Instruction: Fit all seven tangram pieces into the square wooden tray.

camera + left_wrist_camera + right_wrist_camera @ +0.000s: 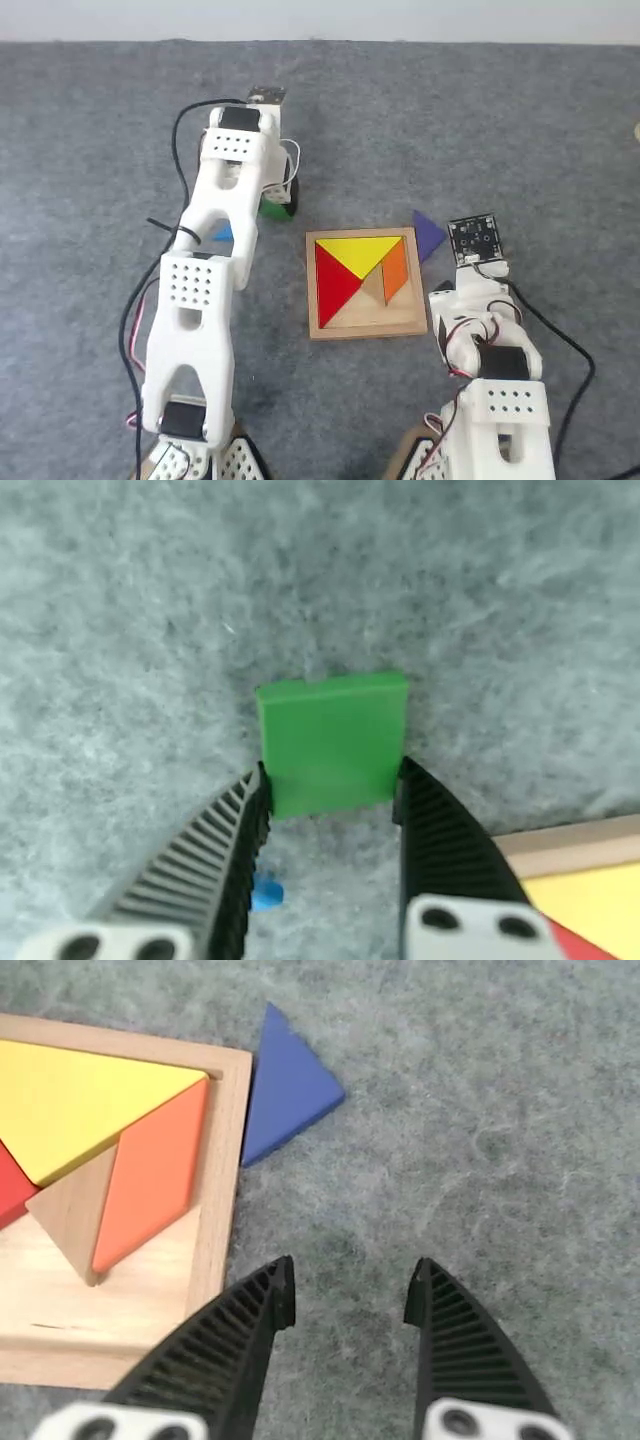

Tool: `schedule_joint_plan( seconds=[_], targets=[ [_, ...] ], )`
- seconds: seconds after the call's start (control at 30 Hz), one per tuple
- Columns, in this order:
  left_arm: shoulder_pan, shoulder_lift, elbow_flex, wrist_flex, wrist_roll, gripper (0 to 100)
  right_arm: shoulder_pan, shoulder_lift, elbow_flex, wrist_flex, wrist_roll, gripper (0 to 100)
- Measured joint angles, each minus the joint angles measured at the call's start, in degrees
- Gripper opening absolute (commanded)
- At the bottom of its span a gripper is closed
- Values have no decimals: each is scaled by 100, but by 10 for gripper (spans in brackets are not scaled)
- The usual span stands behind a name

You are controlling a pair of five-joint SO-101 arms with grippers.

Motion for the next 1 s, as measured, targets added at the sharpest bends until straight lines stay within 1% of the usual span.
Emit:
schedule_joint_plan(
  seconds=[0.07, 0.27, 0.43, 0.57, 0.73, 0.8, 0.87, 0.93, 1.0],
  targets=[
    [9, 0, 26, 0, -26, 219, 0, 0, 0, 0, 0, 190],
    [9, 105, -229, 35, -62, 218, -9, 0, 0, 0, 0, 190],
    [255, 202, -492, 35, -62, 218, -9, 0, 0, 0, 0, 190],
    [527, 299, -527, 9, -255, 221, -9, 0, 0, 0, 0, 190],
    [554, 589, -932, 88, -343, 222, -9, 0, 0, 0, 0, 190],
    [554, 712, -1125, 185, -352, 216, -9, 0, 0, 0, 0, 190],
    [571, 774, -1187, 193, -492, 185, -9, 0, 0, 0, 0, 190],
    [571, 774, -1196, 202, -527, 145, -9, 0, 0, 0, 0, 190],
    [589, 659, -1011, 211, -519, 137, -9, 0, 0, 0, 0, 190]
  ],
)
